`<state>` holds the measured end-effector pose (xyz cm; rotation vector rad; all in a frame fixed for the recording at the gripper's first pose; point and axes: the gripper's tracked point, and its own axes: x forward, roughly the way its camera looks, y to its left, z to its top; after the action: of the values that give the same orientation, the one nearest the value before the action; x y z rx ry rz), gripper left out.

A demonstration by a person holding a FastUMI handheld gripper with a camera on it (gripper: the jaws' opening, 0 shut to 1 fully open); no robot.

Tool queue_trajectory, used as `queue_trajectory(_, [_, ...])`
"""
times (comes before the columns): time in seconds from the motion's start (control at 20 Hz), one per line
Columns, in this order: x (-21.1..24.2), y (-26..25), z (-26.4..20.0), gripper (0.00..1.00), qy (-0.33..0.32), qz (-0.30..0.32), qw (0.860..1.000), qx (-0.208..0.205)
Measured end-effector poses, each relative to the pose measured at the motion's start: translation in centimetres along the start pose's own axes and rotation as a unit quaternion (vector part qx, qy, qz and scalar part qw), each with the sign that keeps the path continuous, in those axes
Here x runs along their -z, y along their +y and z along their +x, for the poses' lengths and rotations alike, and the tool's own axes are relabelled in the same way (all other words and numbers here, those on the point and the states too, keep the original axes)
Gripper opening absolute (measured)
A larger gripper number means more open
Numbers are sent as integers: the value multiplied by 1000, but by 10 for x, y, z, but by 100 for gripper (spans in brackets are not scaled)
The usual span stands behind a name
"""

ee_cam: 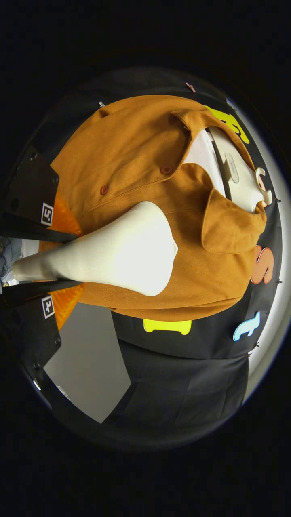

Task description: Iron the clothes twice with a garment steamer, once on the left side and once on the right side.

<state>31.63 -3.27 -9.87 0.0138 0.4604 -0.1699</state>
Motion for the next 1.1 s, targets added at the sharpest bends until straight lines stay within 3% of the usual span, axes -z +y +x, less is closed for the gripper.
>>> queue_trajectory(1.1, [143, -17, 25, 48, 172, 0, 985, 16])
